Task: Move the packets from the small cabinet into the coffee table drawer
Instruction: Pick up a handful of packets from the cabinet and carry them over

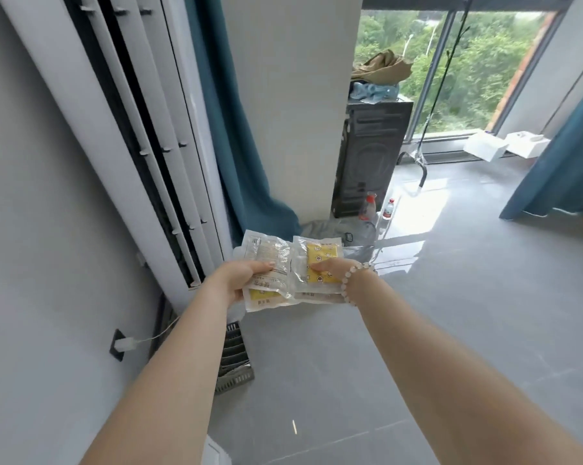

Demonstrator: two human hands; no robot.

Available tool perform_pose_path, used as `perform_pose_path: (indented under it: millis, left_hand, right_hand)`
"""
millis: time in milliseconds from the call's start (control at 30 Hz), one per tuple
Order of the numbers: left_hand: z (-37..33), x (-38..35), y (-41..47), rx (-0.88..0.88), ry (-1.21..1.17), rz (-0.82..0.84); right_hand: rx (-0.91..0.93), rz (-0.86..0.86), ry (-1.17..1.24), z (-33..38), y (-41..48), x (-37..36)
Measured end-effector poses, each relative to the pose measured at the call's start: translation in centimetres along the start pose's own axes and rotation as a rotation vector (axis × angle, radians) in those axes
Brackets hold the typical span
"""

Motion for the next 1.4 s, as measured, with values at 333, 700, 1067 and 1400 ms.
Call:
perform_pose_path:
  millis: [333, 700, 1067, 1400]
  left_hand:
    - [-1.4, -15.8, 0.2, -0.045, 0.070, 0.192]
    - [-3.1, -31.2, -0.3, -0.052, 0.139, 0.305]
    - [-1.4, -49.3, -3.2, -0.025, 0.224, 0.541]
    - [1.7, -61.6, -5.7, 0.000, 0.340, 0.736]
  right_hand:
    - [-0.014, -0.143, 0.140, -5.4, -0.9, 15.1]
    - [0.010, -0.281, 0.216, -10.4, -3.5, 30.4]
    - [-0.069, -0.402, 0.392, -20.4, -5.6, 44.0]
    - [-0.113, -0.464, 0.541, -28.6, -6.7, 51.8]
Point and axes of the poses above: each hand's wrist, its own y-axis towards the middle knuckle, its own x-axis out of the back of the hand, z = x × y, the point moved 9 cm from there along y, towards the middle knuckle, and after that the axes turned 12 degrees about -x, right-handed, at the moved point
